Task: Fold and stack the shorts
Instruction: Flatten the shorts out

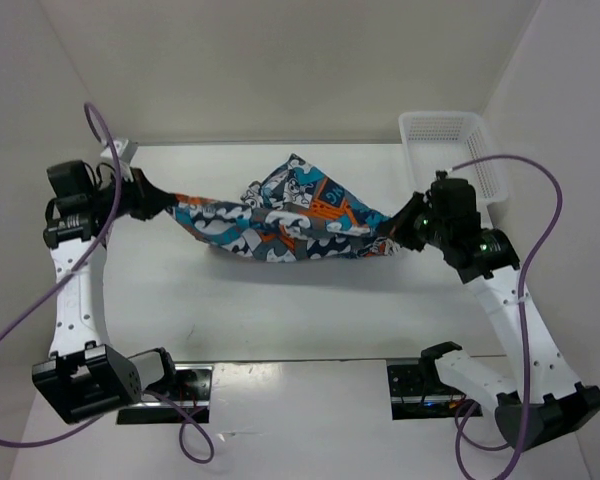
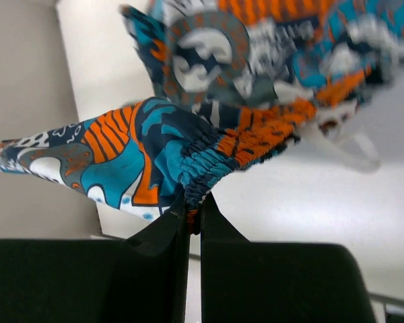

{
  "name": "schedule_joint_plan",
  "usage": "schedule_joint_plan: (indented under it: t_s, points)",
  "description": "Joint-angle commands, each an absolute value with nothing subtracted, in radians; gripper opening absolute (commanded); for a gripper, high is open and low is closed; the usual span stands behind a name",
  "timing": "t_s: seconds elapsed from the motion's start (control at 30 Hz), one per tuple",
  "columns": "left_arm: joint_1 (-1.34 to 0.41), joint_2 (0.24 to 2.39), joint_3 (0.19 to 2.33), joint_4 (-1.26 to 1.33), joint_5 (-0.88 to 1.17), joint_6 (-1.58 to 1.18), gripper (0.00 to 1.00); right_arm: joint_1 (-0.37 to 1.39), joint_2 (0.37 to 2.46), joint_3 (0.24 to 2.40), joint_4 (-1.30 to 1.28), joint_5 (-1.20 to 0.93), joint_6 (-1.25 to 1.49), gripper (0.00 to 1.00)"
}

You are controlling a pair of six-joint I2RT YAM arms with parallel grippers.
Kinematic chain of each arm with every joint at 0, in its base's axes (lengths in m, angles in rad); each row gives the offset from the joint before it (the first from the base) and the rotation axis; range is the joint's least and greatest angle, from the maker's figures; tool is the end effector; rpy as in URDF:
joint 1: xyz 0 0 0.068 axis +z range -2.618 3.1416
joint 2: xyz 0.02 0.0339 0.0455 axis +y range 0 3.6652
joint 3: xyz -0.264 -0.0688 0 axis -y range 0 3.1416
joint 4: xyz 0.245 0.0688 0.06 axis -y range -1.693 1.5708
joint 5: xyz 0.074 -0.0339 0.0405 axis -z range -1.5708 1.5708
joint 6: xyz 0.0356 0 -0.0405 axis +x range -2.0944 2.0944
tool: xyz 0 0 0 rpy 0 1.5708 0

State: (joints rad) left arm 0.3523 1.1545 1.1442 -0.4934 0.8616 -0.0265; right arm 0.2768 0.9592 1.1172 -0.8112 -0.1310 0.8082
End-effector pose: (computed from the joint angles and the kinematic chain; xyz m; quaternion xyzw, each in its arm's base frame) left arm 0.2383 0.0588 0.3655 0.0613 0.8083 -0.2798 0.5143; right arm 0.1793 0.0558 0.3610 0.2070 0.8709 0.2784 0.3482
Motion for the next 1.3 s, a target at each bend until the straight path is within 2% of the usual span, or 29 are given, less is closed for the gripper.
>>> schedule_joint_plan:
  t_s: [0.0,0.27,0.5,1.0,1.17,1.27]
  points:
    - [0.356,1.203,1.33,-0.356,0.902,0.0,0.0,0.272,1.029,1.293,-0.796,-0.074,0.687,0.0]
    - [0.347,1.18,1.384,-0.094,0.876,0.0,0.0,0.272,1.086,1.434,-0.807,-0.101,0.644,0.0]
    - [0.347,1.109,1.534,-0.13,0.801,0.0,0.0,0.272,1.066,1.543,-0.896,-0.103,0.566,0.0]
    - [0.347,1.097,2.118,-0.299,0.69,0.0,0.0,0.285,1.094,2.227,-1.213,-0.112,0.506,0.0]
    - [0.347,1.189,2.376,-0.439,0.68,0.0,0.0,0.285,1.094,2.246,-1.236,-0.103,0.528,0.0]
    - [0.347,1.201,2.34,-0.448,0.68,0.0,0.0,0.285,1.094,2.168,-1.2,-0.091,0.537,0.0]
